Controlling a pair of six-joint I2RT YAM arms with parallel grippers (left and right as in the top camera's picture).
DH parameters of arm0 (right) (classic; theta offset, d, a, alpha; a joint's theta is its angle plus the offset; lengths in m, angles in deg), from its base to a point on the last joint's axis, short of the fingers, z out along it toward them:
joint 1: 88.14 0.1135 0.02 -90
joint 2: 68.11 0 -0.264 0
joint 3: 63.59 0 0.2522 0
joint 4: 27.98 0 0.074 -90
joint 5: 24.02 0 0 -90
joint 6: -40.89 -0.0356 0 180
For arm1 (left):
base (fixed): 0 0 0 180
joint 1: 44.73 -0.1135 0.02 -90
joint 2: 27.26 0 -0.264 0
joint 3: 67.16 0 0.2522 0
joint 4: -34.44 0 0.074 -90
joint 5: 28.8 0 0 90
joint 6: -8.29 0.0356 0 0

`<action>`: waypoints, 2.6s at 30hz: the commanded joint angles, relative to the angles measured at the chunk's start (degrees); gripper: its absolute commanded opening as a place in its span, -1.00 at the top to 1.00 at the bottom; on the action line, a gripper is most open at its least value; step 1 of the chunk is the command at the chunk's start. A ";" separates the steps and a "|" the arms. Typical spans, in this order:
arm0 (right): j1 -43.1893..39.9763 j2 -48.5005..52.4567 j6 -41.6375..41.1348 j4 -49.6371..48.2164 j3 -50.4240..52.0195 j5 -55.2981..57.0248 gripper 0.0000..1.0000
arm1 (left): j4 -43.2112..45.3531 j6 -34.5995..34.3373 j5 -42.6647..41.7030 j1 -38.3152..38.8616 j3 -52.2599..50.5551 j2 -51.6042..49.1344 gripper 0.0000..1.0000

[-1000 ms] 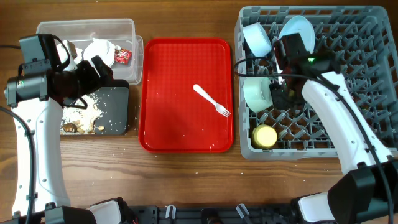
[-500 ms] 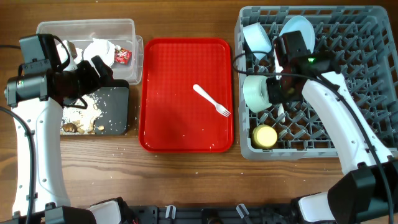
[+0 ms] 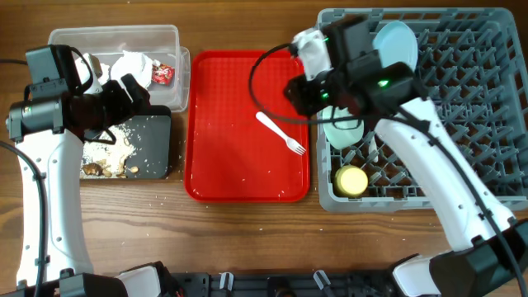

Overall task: Sort waste into correct bins and load items into the dishwasher rack
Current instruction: 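Move the right gripper to the white fork and grasp it, then carry the white fork into the rack and release it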

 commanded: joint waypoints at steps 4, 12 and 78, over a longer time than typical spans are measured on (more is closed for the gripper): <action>5.29 6.64 1.38 -0.22 -0.98 5.70 0.04 | -0.02 -0.04 0.13 -0.15 0.63 0.85 -1.00; 5.70 12.33 7.39 -0.22 -0.96 2.19 -1.00 | 0.00 -0.04 0.13 -0.15 0.63 0.85 -1.00; 5.46 31.32 15.63 -1.64 1.20 11.43 0.91 | 0.00 -0.04 0.15 -0.15 0.63 0.85 -1.00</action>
